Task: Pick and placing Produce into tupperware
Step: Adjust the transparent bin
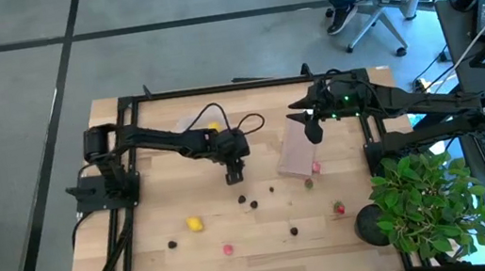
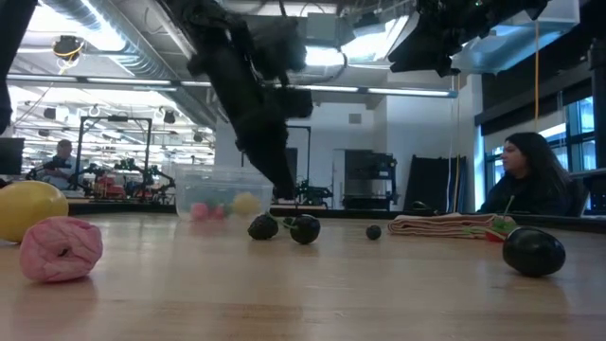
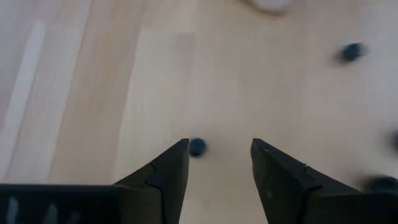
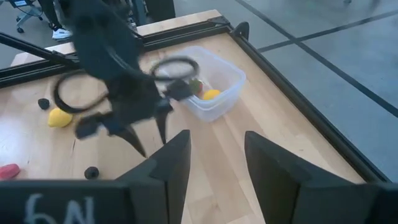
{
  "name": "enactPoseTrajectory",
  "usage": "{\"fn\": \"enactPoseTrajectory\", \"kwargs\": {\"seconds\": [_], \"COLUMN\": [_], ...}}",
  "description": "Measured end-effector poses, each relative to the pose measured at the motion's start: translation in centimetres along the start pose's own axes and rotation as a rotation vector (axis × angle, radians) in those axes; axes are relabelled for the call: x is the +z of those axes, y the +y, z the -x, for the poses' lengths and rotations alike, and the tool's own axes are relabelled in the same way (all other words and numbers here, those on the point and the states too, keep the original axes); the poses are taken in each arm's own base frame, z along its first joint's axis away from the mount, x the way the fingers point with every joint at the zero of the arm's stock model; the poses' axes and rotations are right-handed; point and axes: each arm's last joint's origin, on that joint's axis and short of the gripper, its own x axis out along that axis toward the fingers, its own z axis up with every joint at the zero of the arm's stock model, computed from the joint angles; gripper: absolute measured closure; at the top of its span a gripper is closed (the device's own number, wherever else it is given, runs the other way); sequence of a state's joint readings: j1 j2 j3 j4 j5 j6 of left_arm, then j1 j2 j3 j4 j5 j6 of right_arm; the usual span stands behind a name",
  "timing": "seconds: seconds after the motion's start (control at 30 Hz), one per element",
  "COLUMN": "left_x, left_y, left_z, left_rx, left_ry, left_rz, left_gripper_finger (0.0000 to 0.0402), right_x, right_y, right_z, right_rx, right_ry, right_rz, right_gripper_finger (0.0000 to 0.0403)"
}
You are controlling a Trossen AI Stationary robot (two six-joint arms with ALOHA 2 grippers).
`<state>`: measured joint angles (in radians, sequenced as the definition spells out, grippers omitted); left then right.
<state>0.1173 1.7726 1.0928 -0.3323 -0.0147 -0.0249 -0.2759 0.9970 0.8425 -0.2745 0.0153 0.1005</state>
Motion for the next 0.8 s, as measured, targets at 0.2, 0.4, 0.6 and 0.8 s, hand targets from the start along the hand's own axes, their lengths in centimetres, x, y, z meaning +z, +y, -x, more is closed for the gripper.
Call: {"fn": "enactPoseTrajectory", "kwargs": {"seconds": [0.2,0.4,0.6,0.8], "left_x": [-0.6,-1.8,-2.3,-3.3], "left_y": [0.1,1.6,3.0,4.4], "left_z": [4.9,7.2,6.1,5.5], "left_rx": [0.03,0.069,0.066,0.161], "left_ry": [0.052,0.154,0.212,0.315], "left_rz": [0.079,0.217,0.25,0.259], "left_gripper_finger": [0.0255,0.0272,0.0286,0.0301], "right_x": [0.0,0.1,0.2,0.2], "right_y": [0.0,-0.1,-0.2,-0.2], "right_z": [0.0,0.0,0.0,0.0], "right_rx": [-0.001,-0.005,-0.01,-0.009], "right_ry": [0.0,-0.009,-0.023,-0.023], "right_rz": [0.0,0.004,0.003,0.002], "right_gripper_finger": [0.0248,0.0248,0.0248,0.0248]}}
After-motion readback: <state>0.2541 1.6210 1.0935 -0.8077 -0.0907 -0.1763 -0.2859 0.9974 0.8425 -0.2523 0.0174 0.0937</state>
